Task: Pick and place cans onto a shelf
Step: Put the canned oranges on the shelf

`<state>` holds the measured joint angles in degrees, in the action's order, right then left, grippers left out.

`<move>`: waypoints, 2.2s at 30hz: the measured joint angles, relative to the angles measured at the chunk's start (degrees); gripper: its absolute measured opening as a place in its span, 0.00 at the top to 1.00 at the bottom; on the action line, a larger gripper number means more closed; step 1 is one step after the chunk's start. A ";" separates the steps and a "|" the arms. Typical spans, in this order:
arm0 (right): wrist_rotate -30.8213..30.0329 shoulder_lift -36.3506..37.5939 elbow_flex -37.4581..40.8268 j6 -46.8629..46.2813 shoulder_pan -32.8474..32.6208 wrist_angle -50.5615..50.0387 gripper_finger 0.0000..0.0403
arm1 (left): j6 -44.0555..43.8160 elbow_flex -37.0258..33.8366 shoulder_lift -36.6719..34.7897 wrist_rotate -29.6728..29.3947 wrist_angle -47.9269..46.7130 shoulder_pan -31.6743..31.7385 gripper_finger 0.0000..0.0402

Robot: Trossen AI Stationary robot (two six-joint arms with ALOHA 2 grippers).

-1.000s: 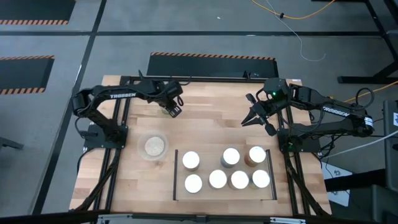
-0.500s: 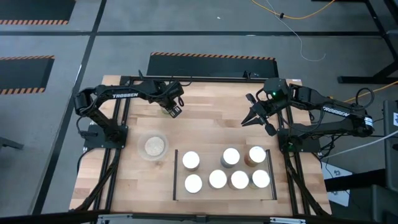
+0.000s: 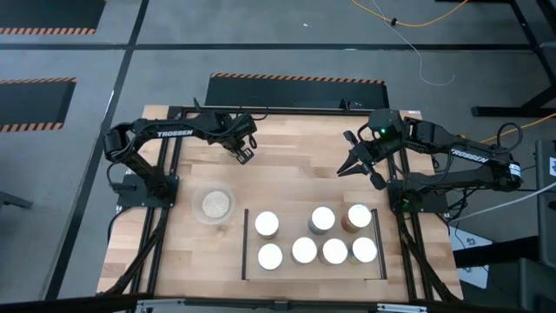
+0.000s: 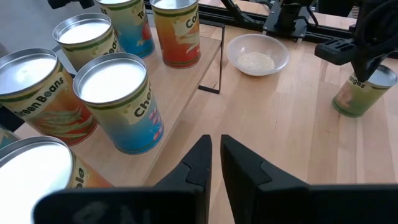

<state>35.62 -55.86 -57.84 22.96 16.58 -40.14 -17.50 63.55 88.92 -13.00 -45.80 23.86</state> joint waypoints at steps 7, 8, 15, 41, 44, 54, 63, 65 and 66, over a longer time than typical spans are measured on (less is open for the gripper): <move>0.00 0.00 0.00 0.00 0.00 0.00 0.90 | 0.07 0.00 0.00 -1.67 -0.06 -0.69 0.99; 0.00 0.00 0.00 0.00 0.02 0.02 0.90 | 0.14 0.00 -0.05 -1.67 -0.07 -0.88 1.00; 0.00 0.00 0.00 0.00 0.02 0.02 0.90 | 1.45 0.07 -1.42 -1.91 -0.11 -3.55 1.00; 0.00 0.00 0.00 0.00 -0.01 0.00 0.90 | 1.60 36.01 -1.66 -5.62 -9.23 -18.93 1.00; 0.00 0.00 0.00 0.00 -0.01 0.00 0.90 | 1.60 38.85 -1.66 -6.00 -9.22 -20.67 1.00; 0.00 0.00 0.00 0.00 -0.01 0.00 0.90 | 0.70 43.25 -1.09 -6.11 -8.38 -25.64 1.00; 0.00 0.00 0.00 -0.02 0.02 0.00 0.90 | -4.65 43.32 -0.74 -6.07 -8.13 -30.54 1.00; 0.00 0.00 0.00 0.00 -0.01 0.00 0.90 | -6.01 43.32 -0.74 -6.04 -8.09 -32.05 1.00; 0.00 0.00 0.00 -0.01 0.00 0.00 0.90 | -6.54 43.32 -0.74 -6.04 -8.11 -32.79 1.00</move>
<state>35.62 -55.86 -57.84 22.95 16.59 -40.14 -24.05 106.87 88.18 -19.05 -53.91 -8.94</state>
